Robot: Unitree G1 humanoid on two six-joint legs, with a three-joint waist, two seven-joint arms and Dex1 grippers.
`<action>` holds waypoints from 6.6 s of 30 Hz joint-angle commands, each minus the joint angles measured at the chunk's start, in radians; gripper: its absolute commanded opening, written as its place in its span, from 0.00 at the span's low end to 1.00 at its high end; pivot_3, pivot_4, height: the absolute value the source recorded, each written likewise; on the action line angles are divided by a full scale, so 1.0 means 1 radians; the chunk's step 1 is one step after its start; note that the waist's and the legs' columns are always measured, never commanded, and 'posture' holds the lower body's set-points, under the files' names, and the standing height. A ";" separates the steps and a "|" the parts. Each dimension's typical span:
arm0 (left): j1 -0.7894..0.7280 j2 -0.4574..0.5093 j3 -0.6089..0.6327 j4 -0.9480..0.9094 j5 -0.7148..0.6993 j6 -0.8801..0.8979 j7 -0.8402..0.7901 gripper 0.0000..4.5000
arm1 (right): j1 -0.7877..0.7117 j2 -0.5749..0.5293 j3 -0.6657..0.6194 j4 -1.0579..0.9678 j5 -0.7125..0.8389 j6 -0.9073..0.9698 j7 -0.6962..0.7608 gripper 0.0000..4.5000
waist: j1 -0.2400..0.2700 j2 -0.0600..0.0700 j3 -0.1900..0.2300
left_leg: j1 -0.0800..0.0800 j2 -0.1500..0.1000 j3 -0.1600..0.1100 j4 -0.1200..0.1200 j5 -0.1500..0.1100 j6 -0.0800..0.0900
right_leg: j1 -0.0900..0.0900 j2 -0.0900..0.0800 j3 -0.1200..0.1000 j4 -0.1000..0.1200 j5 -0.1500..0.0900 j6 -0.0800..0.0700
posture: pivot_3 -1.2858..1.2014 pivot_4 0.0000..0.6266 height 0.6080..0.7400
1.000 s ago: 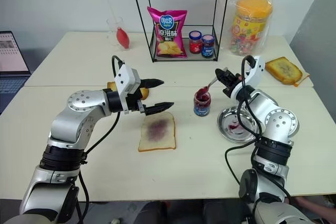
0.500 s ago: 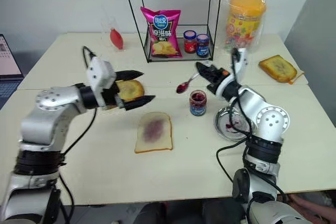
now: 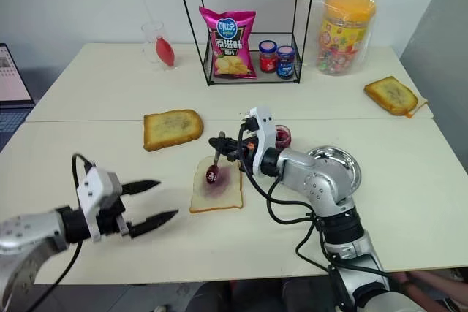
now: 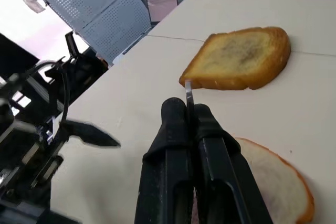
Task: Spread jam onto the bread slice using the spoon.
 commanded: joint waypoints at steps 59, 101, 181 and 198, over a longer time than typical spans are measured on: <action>-0.097 0.022 -0.044 0.003 -0.023 -0.018 0.059 1.00 | 0.014 -0.025 0.066 0.063 -0.379 -0.379 0.228 0.01 | 0.001 -0.001 -0.001 | 0.002 -0.002 -0.001 0.001 0.001 -0.001 | 0.002 0.004 0.000 0.002 0.002 0.000 | 0.52 0.24 1.00; -0.099 0.032 -0.051 0.016 -0.026 -0.035 0.073 1.00 | -0.272 0.117 -0.203 0.575 -0.250 -0.255 0.094 0.01 | -0.001 -0.001 -0.001 | 0.005 -0.001 0.000 0.001 0.001 -0.001 | 0.003 0.006 0.000 0.003 0.006 -0.002 | 0.52 0.24 1.00; -0.898 -0.344 -0.694 0.396 0.225 -0.061 -0.034 1.00 | 0.386 -0.118 -0.803 -0.255 0.255 0.098 -0.370 0.01 | 0.015 0.003 -0.002 | 0.004 -0.003 0.000 0.002 0.003 0.002 | 0.003 0.008 0.004 0.003 0.004 0.005 | 0.52 0.24 1.00; -0.883 -0.342 -0.654 0.379 0.216 -0.032 0.019 1.00 | 0.420 -0.151 -0.748 -0.137 0.238 -0.044 -0.299 0.65 | 0.026 0.003 -0.002 | 0.003 -0.003 0.000 0.002 0.003 0.002 | 0.003 0.007 0.003 0.002 0.006 0.002 | 0.52 0.24 1.00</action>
